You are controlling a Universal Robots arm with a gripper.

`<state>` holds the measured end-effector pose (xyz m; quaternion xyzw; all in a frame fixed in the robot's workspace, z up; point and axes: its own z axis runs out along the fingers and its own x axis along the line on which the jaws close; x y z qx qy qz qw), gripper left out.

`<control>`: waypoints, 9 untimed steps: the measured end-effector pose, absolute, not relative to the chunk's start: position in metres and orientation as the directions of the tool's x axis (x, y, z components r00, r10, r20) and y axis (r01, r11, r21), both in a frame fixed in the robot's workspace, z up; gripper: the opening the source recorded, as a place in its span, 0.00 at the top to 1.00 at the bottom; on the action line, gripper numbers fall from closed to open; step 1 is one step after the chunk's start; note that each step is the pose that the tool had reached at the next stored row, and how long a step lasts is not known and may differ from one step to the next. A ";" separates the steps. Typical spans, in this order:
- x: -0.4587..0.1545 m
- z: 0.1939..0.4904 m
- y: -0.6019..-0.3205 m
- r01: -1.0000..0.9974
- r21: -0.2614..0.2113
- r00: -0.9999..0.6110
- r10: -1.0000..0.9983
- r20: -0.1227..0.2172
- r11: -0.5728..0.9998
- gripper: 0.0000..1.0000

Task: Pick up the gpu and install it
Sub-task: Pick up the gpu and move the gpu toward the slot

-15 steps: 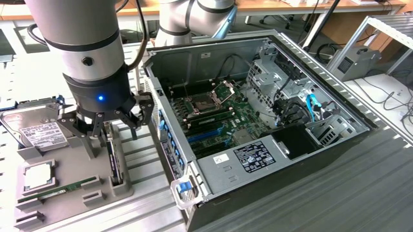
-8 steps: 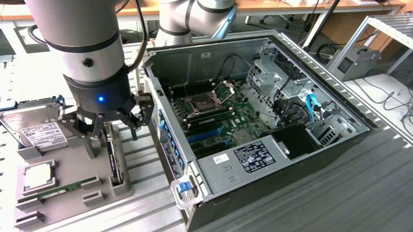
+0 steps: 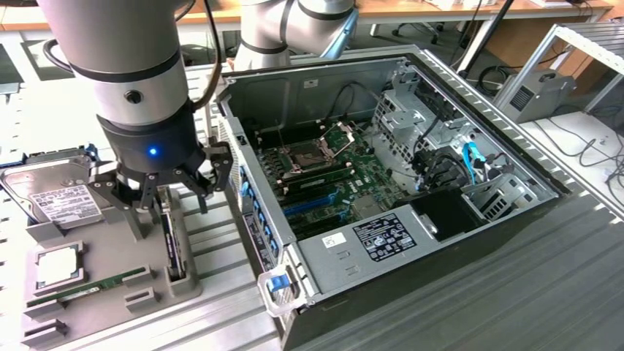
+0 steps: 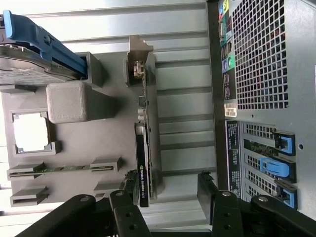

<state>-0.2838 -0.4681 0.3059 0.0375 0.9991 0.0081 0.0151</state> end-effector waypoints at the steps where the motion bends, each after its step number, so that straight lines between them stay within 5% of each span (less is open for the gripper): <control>1: -0.284 0.305 -0.468 0.075 0.017 -0.997 0.075 -0.030 0.997 0.40; 9: -0.284 0.297 -0.468 0.075 0.013 -0.997 0.075 -0.030 0.997 0.40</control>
